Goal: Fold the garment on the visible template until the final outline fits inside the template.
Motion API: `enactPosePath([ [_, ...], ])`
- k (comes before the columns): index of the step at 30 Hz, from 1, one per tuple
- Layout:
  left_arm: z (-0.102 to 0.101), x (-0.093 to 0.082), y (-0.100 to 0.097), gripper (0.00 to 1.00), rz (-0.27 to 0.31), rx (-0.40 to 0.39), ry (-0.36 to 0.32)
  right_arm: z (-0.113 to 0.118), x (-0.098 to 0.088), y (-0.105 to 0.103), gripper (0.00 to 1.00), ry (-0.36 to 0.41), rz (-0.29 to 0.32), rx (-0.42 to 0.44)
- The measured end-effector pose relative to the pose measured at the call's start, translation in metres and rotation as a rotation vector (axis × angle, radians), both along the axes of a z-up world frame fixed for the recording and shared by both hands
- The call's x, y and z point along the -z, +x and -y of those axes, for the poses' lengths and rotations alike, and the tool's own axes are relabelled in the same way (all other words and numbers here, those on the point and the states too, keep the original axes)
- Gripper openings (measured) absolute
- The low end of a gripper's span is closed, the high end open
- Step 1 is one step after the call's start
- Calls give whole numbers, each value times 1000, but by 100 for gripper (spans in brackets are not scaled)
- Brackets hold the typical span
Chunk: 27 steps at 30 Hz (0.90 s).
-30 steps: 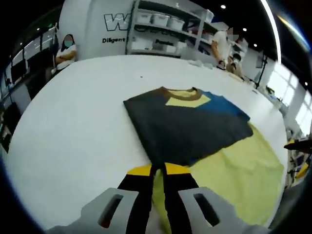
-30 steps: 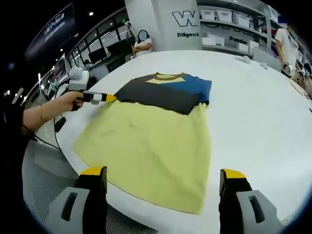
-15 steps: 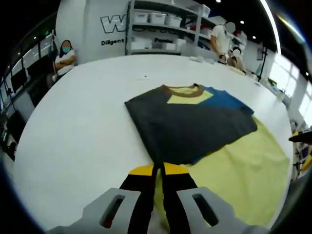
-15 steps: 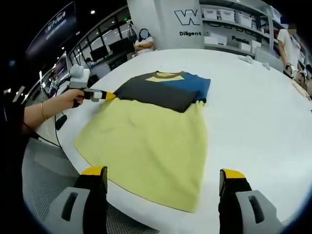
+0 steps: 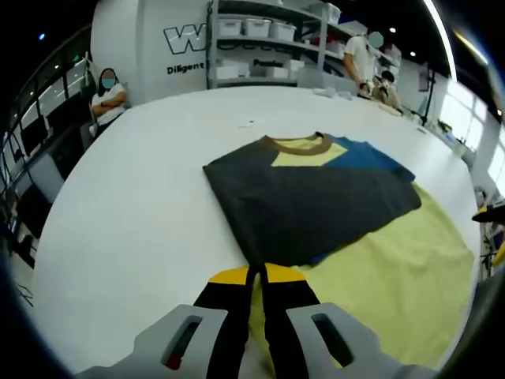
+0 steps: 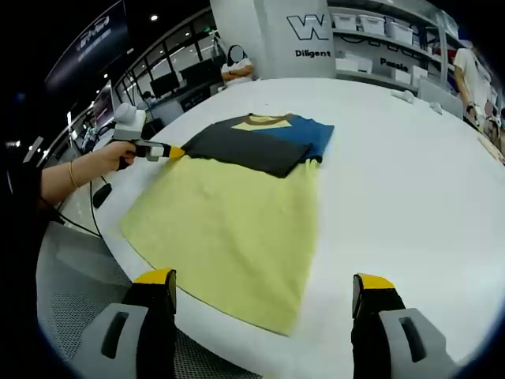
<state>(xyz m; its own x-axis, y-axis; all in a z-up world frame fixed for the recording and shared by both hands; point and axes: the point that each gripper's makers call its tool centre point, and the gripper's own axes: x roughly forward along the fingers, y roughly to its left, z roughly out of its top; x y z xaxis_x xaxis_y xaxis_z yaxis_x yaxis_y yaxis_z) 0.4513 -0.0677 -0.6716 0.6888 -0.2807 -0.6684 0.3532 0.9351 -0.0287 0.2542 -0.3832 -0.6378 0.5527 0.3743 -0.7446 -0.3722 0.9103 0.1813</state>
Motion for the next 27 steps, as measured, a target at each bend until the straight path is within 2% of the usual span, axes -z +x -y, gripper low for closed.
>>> enactPosePath([
  [8,-1,-7,-2,5,12,-14,-65,-2,1,0,91,7,-3,2],
  [10,2,-13,-5,14,17,-6,-70,-3,1,1,91,10,0,3],
  [12,3,-19,-7,28,23,0,-73,-4,0,2,92,12,4,3],
  [14,4,-25,-12,38,34,8,-83,-5,-1,3,94,16,10,2],
  [16,6,-32,-18,43,62,32,-90,-6,-2,3,94,17,16,1],
  [17,7,-38,-18,44,95,42,-86,-6,-3,3,94,20,19,-1],
  [20,3,-45,-21,50,130,42,-53,-7,-4,3,97,26,24,-3],
  [23,4,-54,-29,65,147,52,-70,-8,-5,3,99,31,30,-6],
  [27,6,-59,-40,79,158,95,-85,-10,-5,2,99,37,30,-10],
])
